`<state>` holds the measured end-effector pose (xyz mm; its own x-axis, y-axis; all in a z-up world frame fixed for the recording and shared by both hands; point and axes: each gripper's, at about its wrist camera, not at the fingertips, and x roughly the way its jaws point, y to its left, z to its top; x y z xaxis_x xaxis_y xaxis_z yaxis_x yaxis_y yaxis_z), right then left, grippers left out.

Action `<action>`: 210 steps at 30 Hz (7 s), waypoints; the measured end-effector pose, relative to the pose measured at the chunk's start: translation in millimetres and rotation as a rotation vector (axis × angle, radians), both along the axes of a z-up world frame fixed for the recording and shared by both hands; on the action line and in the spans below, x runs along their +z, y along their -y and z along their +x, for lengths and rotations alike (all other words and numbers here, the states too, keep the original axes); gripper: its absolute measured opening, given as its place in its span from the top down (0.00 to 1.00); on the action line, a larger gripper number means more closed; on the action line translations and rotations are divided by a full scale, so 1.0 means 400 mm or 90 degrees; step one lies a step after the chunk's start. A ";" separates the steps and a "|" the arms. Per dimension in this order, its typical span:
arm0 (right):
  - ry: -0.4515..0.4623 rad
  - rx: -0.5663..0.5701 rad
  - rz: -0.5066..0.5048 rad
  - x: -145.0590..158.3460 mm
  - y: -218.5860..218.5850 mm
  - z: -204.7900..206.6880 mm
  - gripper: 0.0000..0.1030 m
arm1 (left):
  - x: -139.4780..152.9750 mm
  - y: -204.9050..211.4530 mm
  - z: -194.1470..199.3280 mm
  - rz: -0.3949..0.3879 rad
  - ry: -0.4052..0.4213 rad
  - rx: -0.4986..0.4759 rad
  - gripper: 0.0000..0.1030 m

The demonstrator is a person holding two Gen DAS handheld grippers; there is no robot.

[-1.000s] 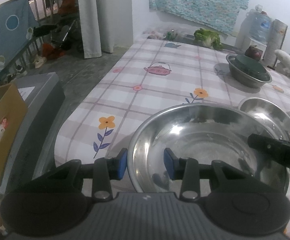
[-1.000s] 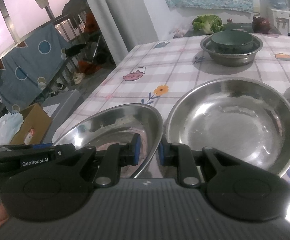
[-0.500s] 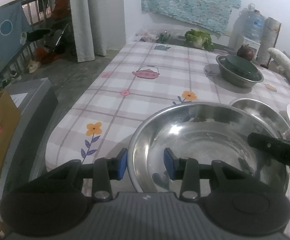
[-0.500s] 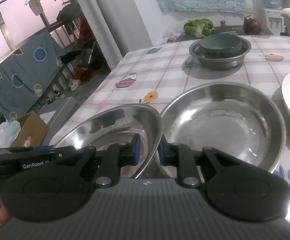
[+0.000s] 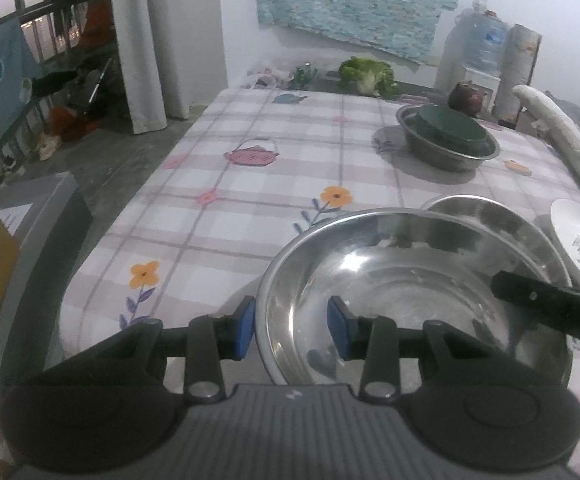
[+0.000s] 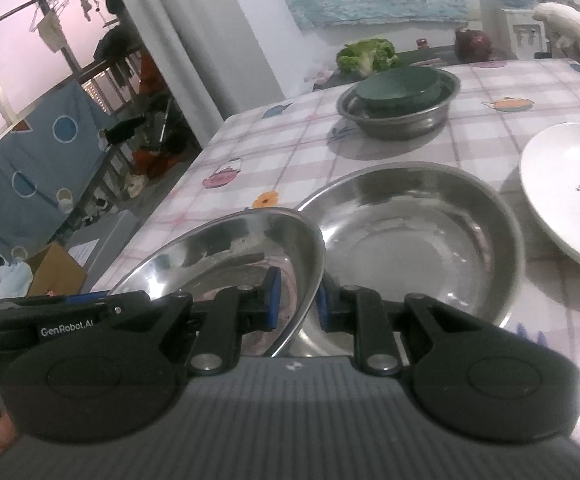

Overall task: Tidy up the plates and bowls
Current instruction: 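Lower the held basin into the other steel basin with both grippers, then open both grippers and withdraw them from the basin rim, then move both grippers to the white printed plate's rim, then close both grippers on the white plate's rim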

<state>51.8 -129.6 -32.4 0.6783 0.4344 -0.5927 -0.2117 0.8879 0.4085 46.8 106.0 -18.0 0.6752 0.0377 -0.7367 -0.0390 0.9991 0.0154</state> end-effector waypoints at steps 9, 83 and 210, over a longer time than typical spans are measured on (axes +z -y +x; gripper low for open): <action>-0.013 -0.062 0.018 -0.018 0.112 0.013 0.82 | 0.004 0.112 0.055 -0.003 0.004 -0.055 0.62; -0.075 -0.090 -0.043 -0.122 0.138 0.103 0.44 | -0.065 0.130 0.117 -0.005 -0.017 -0.050 0.37; -0.066 -0.148 -0.124 -0.126 0.551 0.027 0.73 | -0.131 0.520 0.026 -0.096 -0.038 -0.170 0.79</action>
<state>62.7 -350.0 -82.6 0.6774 0.1467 -0.7209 0.0398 0.9712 0.2350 57.0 -101.8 -70.2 0.6015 -0.2474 -0.7596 0.2212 0.9652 -0.1392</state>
